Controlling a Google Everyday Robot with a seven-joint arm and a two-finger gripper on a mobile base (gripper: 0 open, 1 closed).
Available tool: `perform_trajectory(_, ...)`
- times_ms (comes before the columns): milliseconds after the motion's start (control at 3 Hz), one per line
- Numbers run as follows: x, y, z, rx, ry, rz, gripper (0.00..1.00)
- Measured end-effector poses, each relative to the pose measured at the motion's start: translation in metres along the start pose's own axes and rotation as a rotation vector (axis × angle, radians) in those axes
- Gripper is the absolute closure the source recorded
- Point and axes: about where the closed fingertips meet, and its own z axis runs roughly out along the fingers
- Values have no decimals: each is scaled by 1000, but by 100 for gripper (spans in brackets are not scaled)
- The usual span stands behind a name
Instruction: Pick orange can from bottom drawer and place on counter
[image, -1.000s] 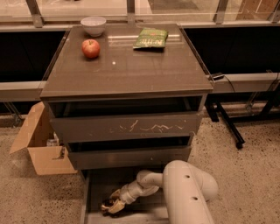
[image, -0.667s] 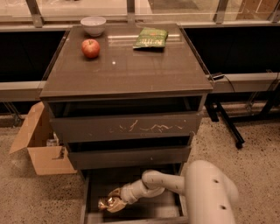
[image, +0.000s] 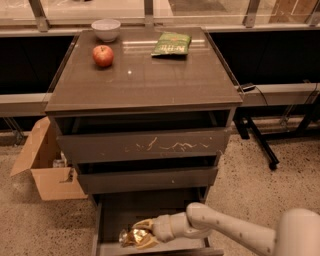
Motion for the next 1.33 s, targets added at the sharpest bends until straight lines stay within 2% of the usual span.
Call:
perform_trajectory(333,-6,9,-32,58,-34,-5,100)
perform_trajectory(667,-27,8,-30,41,-78,-52,100)
perform_trajectory(1000,-131,25,-64,50,-116,-151,100)
perform_trajectory(1333,-218,59,-85,16,-92,-239,100)
